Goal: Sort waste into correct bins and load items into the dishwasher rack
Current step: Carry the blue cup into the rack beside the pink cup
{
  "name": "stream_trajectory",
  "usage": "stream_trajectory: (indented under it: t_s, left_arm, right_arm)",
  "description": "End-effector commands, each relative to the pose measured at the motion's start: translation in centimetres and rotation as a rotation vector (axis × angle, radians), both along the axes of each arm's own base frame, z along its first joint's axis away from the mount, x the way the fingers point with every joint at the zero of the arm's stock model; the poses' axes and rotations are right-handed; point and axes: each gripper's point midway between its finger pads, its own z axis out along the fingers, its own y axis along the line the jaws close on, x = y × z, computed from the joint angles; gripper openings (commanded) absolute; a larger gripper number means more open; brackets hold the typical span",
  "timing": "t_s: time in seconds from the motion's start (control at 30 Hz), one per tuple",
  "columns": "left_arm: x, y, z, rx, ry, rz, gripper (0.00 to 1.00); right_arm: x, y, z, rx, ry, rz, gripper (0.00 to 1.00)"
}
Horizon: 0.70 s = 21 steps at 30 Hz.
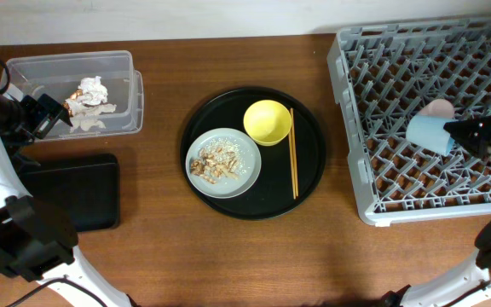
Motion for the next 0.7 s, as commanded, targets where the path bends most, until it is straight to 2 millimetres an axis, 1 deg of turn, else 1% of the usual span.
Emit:
stream_trajectory:
  t_s: [0.0,0.1,0.2,0.23,0.3,0.4,0.5,0.57,0.67]
  left_arm:
    - [-0.4,-0.1,1.2,0.011,-0.028,0.01,0.99]
    - [-0.4,-0.2,1.2,0.01,-0.028,0.009,0.99]
    - [-0.4,-0.1,1.2,0.011,-0.028,0.009,0.99]
    - [-0.4,-0.2,1.2,0.011,-0.028,0.01,0.99]
    - [-0.4,-0.1,1.2,0.011,-0.028,0.009,0.99]
    - [-0.4,-0.1,1.2,0.011,-0.028,0.009,0.99]
    - [-0.4,-0.1,1.2,0.011,-0.028,0.01,0.99]
    - [-0.3,-0.1,1.2,0.012,-0.032,0.01,0.99]
    - [-0.2,0.0,1.2,0.016,-0.033,0.01,0.99]
  right_arm:
    - [0.6,0.0,0.9,0.064,-0.091,-0.022,0.04]
    - [0.9,0.3,0.1,0.092,-0.068,-0.014,0.04]
    - [0.9,0.4,-1.2,0.117,-0.022,-0.009,0.04]
    - [0.8,0.2,-2.3,0.123,0.024,-0.011,0.04]
    - [0.6,-0.2,-3.6,0.129,0.065,-0.014,0.04]
    - [0.7,-0.6,-5.1,0.169,0.099,-0.024,0.04]
    - [0.8,-0.5,-6.6,0.199,0.132,-0.02,0.04]
    - [0.8,-0.6,-7.3,0.214,0.146,-0.02,0.04]
    - [0.8,-0.6,-7.5,0.224,0.152,-0.024,0.04]
